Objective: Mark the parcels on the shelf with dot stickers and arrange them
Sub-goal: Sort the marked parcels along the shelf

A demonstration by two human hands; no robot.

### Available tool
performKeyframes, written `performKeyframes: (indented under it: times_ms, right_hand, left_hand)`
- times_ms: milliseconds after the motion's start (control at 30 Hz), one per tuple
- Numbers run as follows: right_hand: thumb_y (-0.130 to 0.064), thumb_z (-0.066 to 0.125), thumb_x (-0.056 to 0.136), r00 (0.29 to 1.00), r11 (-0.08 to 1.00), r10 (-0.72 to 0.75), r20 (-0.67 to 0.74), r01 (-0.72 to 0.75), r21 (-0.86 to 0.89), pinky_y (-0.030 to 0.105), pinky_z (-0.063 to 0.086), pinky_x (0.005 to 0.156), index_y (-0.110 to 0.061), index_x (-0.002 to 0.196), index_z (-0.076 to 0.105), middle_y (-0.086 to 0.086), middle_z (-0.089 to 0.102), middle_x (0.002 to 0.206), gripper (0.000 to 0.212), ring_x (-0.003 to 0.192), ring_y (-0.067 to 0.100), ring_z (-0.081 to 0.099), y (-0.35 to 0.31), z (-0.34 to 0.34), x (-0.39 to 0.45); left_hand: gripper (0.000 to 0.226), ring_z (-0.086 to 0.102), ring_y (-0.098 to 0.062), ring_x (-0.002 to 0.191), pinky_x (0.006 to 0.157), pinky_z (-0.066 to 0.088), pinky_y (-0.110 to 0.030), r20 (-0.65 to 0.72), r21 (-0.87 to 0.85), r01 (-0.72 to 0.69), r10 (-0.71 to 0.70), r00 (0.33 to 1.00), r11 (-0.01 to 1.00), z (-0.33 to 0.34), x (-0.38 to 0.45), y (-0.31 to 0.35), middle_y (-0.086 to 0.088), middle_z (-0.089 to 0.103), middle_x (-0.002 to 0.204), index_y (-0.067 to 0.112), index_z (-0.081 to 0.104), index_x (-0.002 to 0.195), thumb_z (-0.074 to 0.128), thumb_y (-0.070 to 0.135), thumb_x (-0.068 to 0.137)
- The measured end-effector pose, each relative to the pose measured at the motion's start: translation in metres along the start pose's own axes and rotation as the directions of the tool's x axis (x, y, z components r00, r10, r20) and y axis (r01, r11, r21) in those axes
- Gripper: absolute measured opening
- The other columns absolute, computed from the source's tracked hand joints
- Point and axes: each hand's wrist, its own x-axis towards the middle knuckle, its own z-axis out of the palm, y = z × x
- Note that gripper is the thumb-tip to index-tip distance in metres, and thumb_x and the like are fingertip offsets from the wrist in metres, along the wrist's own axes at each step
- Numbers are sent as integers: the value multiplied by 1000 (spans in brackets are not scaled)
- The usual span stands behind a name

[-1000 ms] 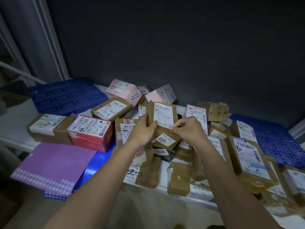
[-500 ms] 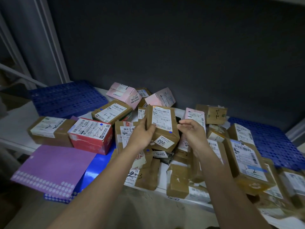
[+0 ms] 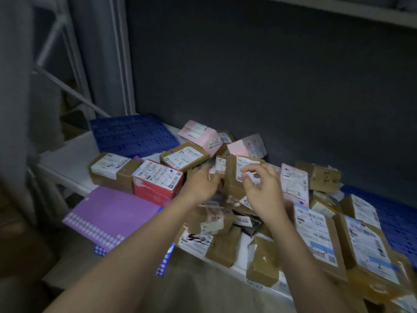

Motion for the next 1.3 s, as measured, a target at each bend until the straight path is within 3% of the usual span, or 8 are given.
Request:
performKeyframes:
  times_ms: [167,300,400,500,733,867,1033,1300]
  right_hand:
    - [-10,61,86,980,980,-127,156,100,169,13,43,83,-26,84,65,-4,57,96,17,89,8,55,-69,74,29]
    - [-10,62,85,930,985,-131,344,81,155,14,45,83,-23,79,65,1,66,92,15,85,11,59,-108,163,63]
    - [-13,61,87,895,991,-133,427,106,87,33,48,88,-23,79,66,5,68,96,14,89,16,62,-119,226,90]
    - [-13,54,93,829,994,-86,553,107,-6,27,46,88,-17,95,71,1,69,108,18,100,16,61,-120,276,117]
    - [-24,55,96,660,977,-57,749,193,-96,21,38,93,-17,121,65,1,60,130,28,119,18,53,-113,371,167]
    - [-39,59,92,575,972,-32,817,209,-109,32,37,108,-22,133,56,0,50,141,44,128,20,47,-114,417,194]
    - [-72,53,79,461,902,83,884,343,-263,45,14,118,-37,150,20,-1,2,161,86,147,27,10,-120,450,212]
    - [-73,61,71,443,848,195,875,372,-378,59,8,115,-44,149,-2,-3,-14,160,104,145,38,-13,-112,448,205]
  left_hand:
    - [44,54,-34,115,95,45,-37,-171,83,88,-73,983,993,-84,14,-56,-18,55,129,10,47,134,48,32,96]
    - [42,51,-34,119,100,42,-39,-301,118,168,-126,945,979,-148,36,-108,-18,53,132,10,50,132,47,28,95]
    - [32,55,-36,113,95,45,-43,-399,76,187,-142,906,979,-187,60,-152,-19,59,123,9,58,119,48,24,92]
    - [27,59,-35,104,90,48,-45,-432,21,215,-185,882,976,-219,82,-192,-17,63,112,7,62,110,45,22,94]
    - [30,56,-27,105,83,41,-29,-362,75,274,-230,903,959,-256,134,-262,-12,60,123,7,62,115,39,20,100]
    - [36,46,-28,127,101,34,-29,-323,191,280,-210,923,941,-266,167,-304,-13,49,140,6,51,133,36,12,101]
    - [46,22,-25,143,115,22,-40,-208,434,293,-222,953,852,-268,199,-346,-5,23,156,14,29,147,34,16,102]
    - [47,20,-23,143,111,26,-47,-143,630,232,-184,973,741,-251,196,-343,1,21,156,25,22,149,27,28,102]
